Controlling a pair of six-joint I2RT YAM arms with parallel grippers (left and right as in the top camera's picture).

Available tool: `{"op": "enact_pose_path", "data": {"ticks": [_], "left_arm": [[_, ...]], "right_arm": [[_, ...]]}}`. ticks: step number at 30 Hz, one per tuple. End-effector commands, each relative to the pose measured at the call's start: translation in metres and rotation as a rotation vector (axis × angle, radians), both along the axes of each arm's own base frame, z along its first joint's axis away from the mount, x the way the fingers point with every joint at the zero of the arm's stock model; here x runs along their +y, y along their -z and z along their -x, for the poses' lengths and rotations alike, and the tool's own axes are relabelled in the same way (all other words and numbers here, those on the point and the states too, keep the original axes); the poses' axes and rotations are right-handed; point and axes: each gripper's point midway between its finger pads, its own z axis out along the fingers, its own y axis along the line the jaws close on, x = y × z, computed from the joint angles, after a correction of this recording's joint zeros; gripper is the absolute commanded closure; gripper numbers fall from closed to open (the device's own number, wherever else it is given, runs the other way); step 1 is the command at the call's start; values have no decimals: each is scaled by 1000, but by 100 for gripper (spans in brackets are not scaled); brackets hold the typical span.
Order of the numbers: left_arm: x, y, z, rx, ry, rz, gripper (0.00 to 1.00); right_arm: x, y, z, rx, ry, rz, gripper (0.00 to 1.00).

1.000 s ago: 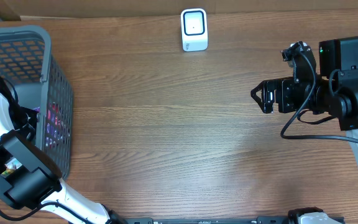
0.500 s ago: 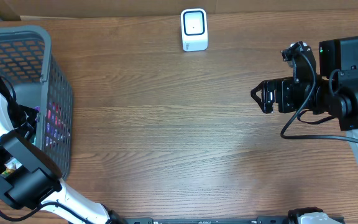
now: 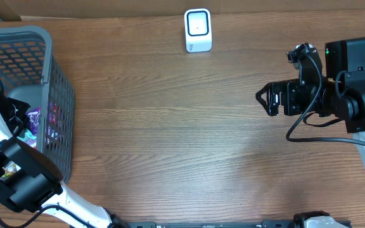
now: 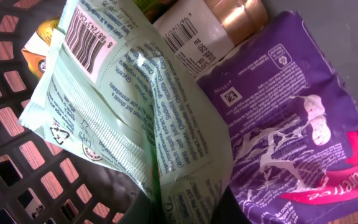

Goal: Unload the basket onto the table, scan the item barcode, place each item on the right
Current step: 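Grasp the green-white pouch with the left gripper and lift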

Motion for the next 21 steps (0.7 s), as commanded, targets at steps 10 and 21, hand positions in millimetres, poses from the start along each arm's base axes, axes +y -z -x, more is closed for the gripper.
{"op": "enact_pose_path", "data": {"ticks": [10,21], "left_arm": [[8,-2,2,13,10,-30,96],[8,-2,2,14,10,-31,87]], "right_arm": [[3,-9,-1,-28,-11,-11,0],[3,-10,-1,-31,-11,-11,0]]}}
